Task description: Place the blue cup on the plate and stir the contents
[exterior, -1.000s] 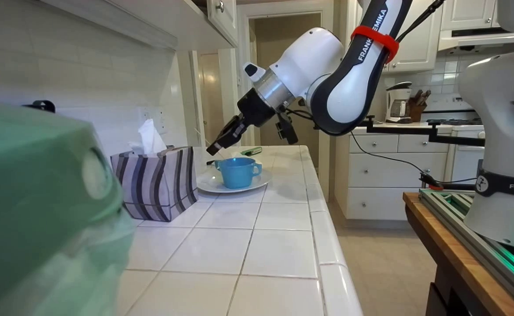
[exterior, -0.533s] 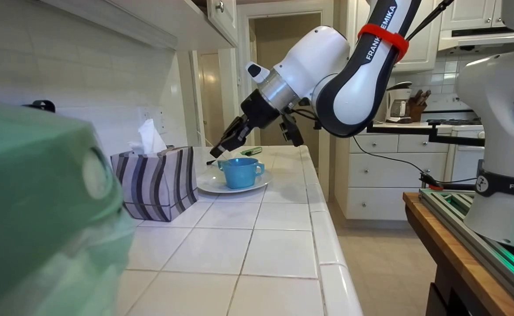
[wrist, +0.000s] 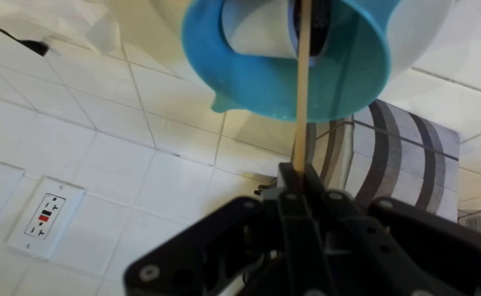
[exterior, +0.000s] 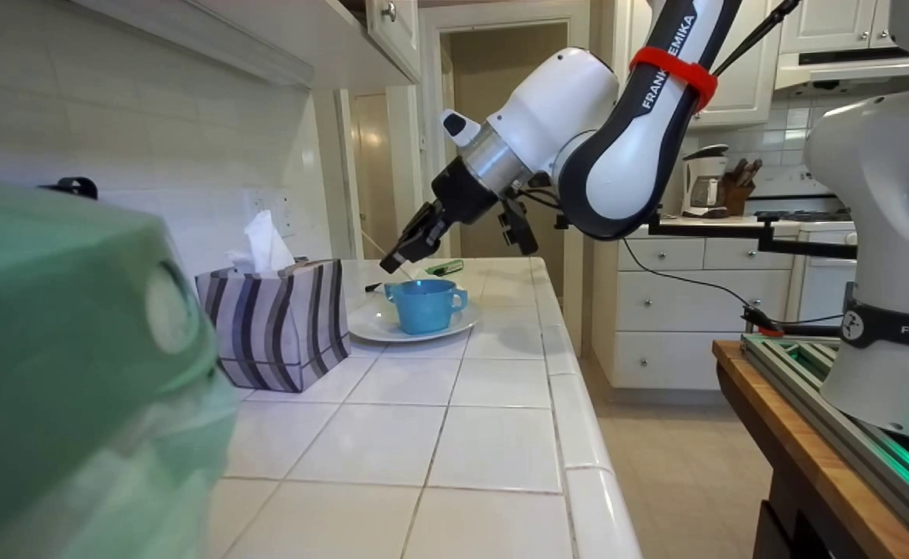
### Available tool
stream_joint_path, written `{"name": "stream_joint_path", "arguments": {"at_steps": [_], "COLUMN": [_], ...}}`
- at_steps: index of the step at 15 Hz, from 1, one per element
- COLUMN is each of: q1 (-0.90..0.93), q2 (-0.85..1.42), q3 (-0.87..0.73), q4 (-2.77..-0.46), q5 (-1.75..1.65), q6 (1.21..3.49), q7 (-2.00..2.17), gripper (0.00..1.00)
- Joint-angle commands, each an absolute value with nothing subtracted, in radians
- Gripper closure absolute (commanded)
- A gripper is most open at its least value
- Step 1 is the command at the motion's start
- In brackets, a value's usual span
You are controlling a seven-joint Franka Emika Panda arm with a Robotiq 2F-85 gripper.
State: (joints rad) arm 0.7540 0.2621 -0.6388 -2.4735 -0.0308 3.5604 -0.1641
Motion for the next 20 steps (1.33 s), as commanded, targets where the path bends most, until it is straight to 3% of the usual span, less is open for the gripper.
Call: {"name": "stream_joint_path", "arguments": {"at_steps": [1, 20], "q1": [0.747, 0.567], "q2": [0.288, 0.335], "q3": [-0.650, -0.598], "q4": [-2.501, -2.408], "q5": [-0.051, -0.274], "q6": [3.733, 3.717], "q7": [-0.192, -0.143], "gripper": [0.99, 0.99]}}
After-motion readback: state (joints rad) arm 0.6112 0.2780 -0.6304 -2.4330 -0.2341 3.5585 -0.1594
